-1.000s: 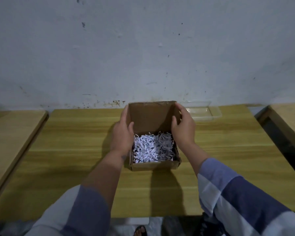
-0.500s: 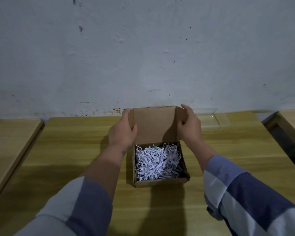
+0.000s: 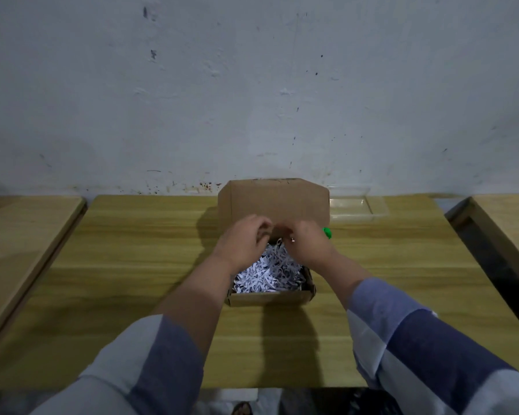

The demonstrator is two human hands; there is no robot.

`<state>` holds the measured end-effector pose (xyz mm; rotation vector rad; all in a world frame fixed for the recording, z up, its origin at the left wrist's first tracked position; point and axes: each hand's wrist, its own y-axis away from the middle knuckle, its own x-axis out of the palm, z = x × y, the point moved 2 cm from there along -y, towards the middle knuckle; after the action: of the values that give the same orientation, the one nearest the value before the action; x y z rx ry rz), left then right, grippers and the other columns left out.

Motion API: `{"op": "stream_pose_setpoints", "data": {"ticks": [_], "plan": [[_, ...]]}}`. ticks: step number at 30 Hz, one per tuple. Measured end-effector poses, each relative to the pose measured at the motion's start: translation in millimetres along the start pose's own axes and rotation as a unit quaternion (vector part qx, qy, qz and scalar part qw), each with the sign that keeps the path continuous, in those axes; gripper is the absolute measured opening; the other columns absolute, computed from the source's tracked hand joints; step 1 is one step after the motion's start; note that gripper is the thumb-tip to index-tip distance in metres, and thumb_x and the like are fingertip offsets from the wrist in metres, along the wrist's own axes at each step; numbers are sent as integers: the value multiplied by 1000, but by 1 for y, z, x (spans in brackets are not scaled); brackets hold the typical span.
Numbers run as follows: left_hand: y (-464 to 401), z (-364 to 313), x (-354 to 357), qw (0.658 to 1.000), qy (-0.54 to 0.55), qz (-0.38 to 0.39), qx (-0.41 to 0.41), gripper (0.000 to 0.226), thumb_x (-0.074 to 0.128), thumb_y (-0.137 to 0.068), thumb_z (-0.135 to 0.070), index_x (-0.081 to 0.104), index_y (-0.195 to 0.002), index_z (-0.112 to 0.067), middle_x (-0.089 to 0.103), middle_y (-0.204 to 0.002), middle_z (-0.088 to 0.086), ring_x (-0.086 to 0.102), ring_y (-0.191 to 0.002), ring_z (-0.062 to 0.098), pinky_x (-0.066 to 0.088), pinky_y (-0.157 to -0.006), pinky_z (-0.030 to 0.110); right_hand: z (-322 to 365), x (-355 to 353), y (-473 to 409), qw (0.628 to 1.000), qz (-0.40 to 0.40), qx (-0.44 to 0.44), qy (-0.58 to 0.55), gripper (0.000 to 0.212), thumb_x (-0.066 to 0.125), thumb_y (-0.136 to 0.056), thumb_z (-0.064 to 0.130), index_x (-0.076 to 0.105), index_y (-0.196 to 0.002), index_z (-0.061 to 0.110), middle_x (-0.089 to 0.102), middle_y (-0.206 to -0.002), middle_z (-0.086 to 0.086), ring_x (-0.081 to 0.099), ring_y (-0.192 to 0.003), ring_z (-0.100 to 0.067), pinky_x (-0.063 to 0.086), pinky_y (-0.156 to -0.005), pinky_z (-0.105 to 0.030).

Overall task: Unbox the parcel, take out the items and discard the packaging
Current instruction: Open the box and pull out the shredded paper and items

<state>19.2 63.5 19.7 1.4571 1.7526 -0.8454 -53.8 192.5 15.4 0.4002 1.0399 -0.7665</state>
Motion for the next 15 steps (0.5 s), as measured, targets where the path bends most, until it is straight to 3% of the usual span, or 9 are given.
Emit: {"op": "stream_pose_setpoints", "data": {"ticks": [2,5,8,11,15], "plan": [[6,13,11,996,-19,73,-36,43,62,-91,-28,50,-131,-19,54,-131,1,51,-121,18,42,-102,32,-5,10,2,994,101,51,-5,42,62,-83,13,59,-125,16,68,-117,-13,62,-106,-32,52,-88,-39],[12,27,25,983,-44,167,-69,79,71,-81,-42,33,-146,-15,37,-151,5,36,-137,22,32,-111,35,-11,22,4,978,196,73,4,84,81,-69,27,39,-141,18,51,-140,-12,49,-125,-30,43,-101,-36],[9,30,34,965,-103,235,-58,114,82,-67,-46,14,-152,-12,25,-157,8,28,-142,26,30,-114,37,-13,37,3,960,262,73,59,113,85,-62,32,15,-150,18,35,-150,-13,37,-135,-33,35,-110,-38],[3,31,41,948,-191,251,-39,116,84,-67,-37,10,-151,-10,30,-151,11,40,-134,31,39,-106,40,-12,51,-1,949,291,74,99,114,83,-67,30,6,-150,18,34,-150,-16,38,-134,-35,36,-111,-42],[-2,33,51,944,-238,227,-27,112,85,-65,-37,17,-149,-10,35,-144,10,46,-125,33,41,-103,40,-15,62,-2,957,253,55,129,103,80,-69,31,15,-145,12,42,-143,-18,44,-127,-37,37,-107,-42]]}}
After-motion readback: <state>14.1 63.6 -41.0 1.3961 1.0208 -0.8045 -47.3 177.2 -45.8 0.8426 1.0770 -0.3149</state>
